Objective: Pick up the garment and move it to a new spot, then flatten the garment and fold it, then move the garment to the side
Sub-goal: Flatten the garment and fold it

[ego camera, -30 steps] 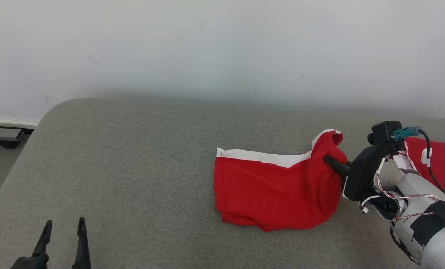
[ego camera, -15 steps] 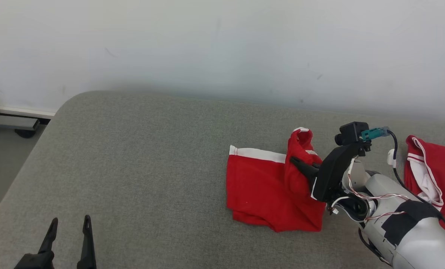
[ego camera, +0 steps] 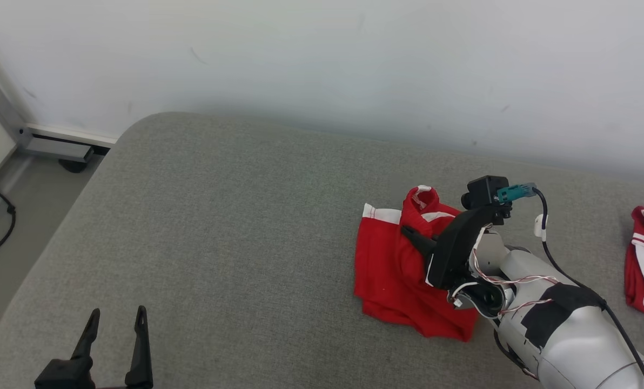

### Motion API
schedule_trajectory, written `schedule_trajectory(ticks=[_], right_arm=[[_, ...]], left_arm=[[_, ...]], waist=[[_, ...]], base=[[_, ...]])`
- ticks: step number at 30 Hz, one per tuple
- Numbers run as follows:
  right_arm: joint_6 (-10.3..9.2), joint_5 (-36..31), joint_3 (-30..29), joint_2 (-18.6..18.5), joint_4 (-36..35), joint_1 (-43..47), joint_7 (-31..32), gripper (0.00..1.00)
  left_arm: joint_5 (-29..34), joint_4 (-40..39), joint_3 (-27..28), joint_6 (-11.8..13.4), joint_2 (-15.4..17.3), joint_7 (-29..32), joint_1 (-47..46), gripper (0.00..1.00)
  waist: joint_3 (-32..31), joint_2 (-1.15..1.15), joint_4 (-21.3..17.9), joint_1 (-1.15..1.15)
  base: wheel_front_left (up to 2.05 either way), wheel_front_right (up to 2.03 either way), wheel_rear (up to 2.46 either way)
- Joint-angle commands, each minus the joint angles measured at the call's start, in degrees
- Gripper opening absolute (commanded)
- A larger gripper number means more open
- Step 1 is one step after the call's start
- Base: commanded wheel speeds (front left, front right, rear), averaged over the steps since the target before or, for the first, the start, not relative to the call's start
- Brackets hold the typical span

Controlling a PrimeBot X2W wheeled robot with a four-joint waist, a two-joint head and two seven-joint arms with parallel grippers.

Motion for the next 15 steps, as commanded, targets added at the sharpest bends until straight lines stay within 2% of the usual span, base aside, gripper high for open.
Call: schedule_trajectory(ticks=[1,13,15], right_arm=[[-0.12,0.51,0.1,0.0,0.38,-0.66,-0.55,0.0],[-0.12,0.68,2.9,2.14,6.38,-1.64,-2.85,0.0],[-0.12,0.91,3.23,2.24,6.65,-1.87,-3.12,0.44]], left_arm=[[-0.16,0.15,0.02,-0.2,0.03,-0.25,-0.67,1.0],[-0.3,1.11,-0.83,-0.46,-0.11,-0.57,-1.41,1.0],[-0.4,1.2,-0.79,-0.3,-0.08,-0.63,-1.45,1.0]], waist=[[0.27,0.0,0.93,0.0],[0.53,0.0,3.19,0.0],[0.58,0.0,3.13,0.0]], base=[[0.0,0.0,0.0],[0.0,0.0,0.0],[0.0,0.0,0.0]])
